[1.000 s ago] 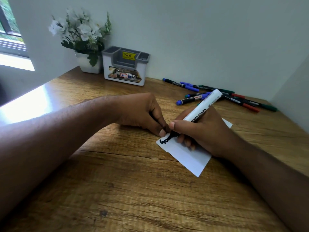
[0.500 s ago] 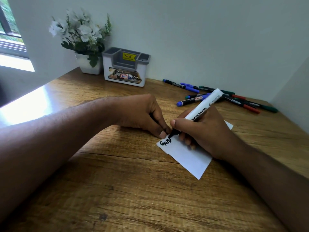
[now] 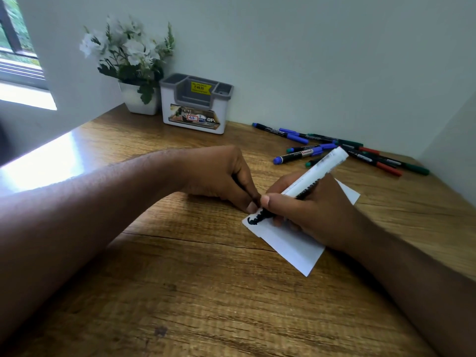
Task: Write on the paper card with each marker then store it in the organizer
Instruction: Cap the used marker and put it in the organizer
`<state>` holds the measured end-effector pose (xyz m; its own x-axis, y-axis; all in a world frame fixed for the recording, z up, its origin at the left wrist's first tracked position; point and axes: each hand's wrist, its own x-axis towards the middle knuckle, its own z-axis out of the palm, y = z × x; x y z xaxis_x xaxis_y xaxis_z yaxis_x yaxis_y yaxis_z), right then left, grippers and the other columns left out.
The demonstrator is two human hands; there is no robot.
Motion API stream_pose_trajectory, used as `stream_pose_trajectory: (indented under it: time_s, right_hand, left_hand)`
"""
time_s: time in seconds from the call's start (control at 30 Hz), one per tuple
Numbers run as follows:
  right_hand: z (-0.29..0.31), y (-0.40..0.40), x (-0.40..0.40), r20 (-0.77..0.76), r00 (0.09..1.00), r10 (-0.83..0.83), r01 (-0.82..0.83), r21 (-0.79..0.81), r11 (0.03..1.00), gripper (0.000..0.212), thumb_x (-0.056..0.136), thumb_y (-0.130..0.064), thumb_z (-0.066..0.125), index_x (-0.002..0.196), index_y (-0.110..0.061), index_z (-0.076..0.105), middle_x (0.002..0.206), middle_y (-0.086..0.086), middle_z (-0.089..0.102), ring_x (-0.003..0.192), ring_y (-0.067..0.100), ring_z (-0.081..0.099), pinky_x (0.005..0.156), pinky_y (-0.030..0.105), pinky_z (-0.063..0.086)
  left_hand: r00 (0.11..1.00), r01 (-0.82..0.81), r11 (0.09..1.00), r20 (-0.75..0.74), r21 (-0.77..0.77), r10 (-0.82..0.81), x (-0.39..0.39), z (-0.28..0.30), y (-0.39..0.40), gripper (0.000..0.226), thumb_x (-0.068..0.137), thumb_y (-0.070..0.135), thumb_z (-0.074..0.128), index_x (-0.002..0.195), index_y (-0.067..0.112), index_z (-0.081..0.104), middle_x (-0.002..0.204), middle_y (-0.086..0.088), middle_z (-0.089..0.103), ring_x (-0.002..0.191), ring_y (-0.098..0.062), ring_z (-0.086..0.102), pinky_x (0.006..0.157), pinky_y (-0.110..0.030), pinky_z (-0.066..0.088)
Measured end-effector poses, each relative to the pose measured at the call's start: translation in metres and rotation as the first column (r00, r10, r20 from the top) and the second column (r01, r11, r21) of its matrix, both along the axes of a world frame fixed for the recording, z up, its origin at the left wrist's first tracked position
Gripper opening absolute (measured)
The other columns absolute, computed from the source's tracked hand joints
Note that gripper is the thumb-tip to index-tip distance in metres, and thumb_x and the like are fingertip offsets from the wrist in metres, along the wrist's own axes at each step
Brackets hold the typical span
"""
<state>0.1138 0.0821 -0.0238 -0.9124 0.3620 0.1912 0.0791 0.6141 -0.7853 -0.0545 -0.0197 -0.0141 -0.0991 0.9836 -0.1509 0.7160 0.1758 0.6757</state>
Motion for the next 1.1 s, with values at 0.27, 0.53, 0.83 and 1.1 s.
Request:
stream_pose_trajectory:
  time_s: [0.27,0.53,0.83,1.1]
  right_hand:
    - [-0.002,0.004,-0.003,-0.071,0.98,-0.188,0.179,-0.121,0.976,0.018,0.083,-0.009,0.068,0.065,-0.006,0.068,0.051,0.008,0.064,0.039,0.019,0.055,0.037,0.026,0.046]
    - [-0.003,0.005,-0.004,-0.053,0.994,-0.094,0.09,-0.067,0.994,0.018,0.084,-0.012,0.07,0.067,-0.007,0.071,0.05,0.005,0.064,0.038,0.014,0.055,0.038,0.023,0.045]
    - [-0.004,0.019,-0.008,-0.252,0.941,-0.225,0.06,-0.531,0.845,0.01,0.076,-0.013,0.074,0.074,-0.009,0.065,0.053,0.01,0.056,0.04,0.017,0.041,0.037,0.021,0.033]
    - [-0.004,0.023,-0.01,-0.306,0.932,-0.195,-0.063,-0.665,0.744,0.019,0.067,-0.016,0.07,0.085,-0.011,0.068,0.073,0.01,0.068,0.057,0.014,0.057,0.046,0.024,0.046]
  left_hand:
    - [1.0,-0.016,1.0,-0.007,-0.005,0.016,0.0,0.0,0.0,0.02,0.076,0.028,0.076,0.095,0.033,0.075,0.093,0.023,0.073,0.088,0.007,0.065,0.085,-0.018,0.044]
    - [1.0,0.001,1.0,-0.015,-0.008,-0.002,-0.002,-0.001,0.0,0.019,0.078,0.025,0.076,0.096,0.032,0.076,0.091,0.022,0.074,0.085,0.006,0.066,0.079,-0.015,0.043]
    - [0.842,-0.152,0.978,0.537,0.142,0.053,-0.013,-0.006,-0.004,0.032,0.093,0.01,0.052,0.123,0.02,0.056,0.078,-0.008,0.055,0.062,-0.018,0.041,0.059,-0.029,0.032]
    - [0.649,-0.205,0.942,0.757,0.264,-0.071,-0.004,-0.017,0.002,0.04,0.08,0.016,0.065,0.117,0.015,0.05,0.095,-0.014,0.069,0.057,-0.016,0.053,0.056,-0.026,0.043]
